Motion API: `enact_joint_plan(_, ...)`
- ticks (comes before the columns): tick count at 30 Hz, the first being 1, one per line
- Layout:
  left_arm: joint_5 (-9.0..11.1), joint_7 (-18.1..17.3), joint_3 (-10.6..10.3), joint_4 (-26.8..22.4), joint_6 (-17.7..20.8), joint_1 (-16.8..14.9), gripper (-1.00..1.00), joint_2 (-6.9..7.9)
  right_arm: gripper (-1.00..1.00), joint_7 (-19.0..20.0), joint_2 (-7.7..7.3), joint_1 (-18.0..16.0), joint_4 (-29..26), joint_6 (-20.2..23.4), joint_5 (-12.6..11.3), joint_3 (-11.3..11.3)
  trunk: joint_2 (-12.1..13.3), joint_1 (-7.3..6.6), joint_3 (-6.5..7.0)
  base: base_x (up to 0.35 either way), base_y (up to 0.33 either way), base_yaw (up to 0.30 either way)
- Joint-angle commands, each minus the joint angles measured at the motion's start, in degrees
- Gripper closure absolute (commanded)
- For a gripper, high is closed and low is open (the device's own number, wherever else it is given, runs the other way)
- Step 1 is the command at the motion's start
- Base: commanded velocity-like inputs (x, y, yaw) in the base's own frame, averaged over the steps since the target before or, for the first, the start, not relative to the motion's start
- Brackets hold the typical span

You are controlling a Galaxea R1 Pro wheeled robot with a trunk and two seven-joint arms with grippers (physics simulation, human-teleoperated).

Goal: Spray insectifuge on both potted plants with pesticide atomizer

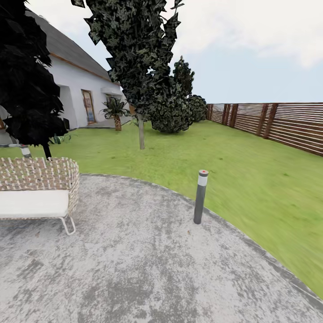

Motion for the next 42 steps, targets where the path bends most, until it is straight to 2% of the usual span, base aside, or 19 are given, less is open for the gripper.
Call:
enact_joint_plan(1, 0.3, 0.3, 0.1, -0.3, -0.3, -0.3, -1.0, 0.33, -1.0, -0.3, -0.33, -0.3, -0.3, -0.3, 0.0, -0.3, 0.0, 0.0, -0.03, 0.0, 0.0, 0.0)
enact_joint_plan(3, 1.0, 0.2, 0.2, -1.0, -1.0, -1.0, -1.0, 0.98, -1.0, -0.1, -0.98, -0.9, -1.0, -1.0, 0.2, -0.5, 0.0, 0.0, -0.03, 0.0, 0.0, 0.0)
enact_joint_plan(4, 0.9, 0.0, 0.2, -1.3, -1.3, -1.3, -1.0, 1.3, -1.0, 0.0, -0.63, -1.0, -1.3, -1.3, 0.3, -0.2, 0.0, 0.0, -0.03, 0.0, 0.0, 0.0)
enact_joint_plan(8, 0.5, -0.1, 0.3, -0.6, -0.6, -0.6, -1.0, 0.14, -1.0, 0.1, 0.65, -1.4, -2.6, -1.2, 0.4, 0.2, 0.0, 0.0, -0.03, 0.0, 0.0, 0.0)
enact_joint_plan(12, 0.5, -0.1, 0.3, 0.7, 0.6, 0.7, -1.0, 0.01, -1.0, 0.1, 1.69, -1.6, -2.0, 0.1, 0.4, 0.3, 0.0, 0.0, -0.03, 0.0, 0.0, 0.0)
enact_joint_plan(18, 0.4, -0.2, 0.4, 2.1, 2.5, 1.0, -1.0, 0.08, -1.0, 0.1, 1.69, -1.6, -1.7, 1.7, 0.4, 0.3, 0.0, 0.0, -0.03, 0.0, 0.0, 0.0)
enact_joint_plan(36, 0.2, 0.4, 0.3, 1.8, 2.2, 0.9, -1.0, 0.09, -1.0, -0.3, 1.47, -1.6, -1.8, 1.5, 0.4, 0.2, 0.0, 0.0, -0.03, 0.0, 0.0, 0.0)
enact_joint_plan(42, 0.3, 0.4, 0.2, 1.6, 1.6, 0.5, -1.0, 0.71, -1.0, -0.3, 1.29, -1.6, -2.1, 1.4, 0.4, 0.2, 0.0, 0.0, -0.03, 0.0, 0.0, 0.0)
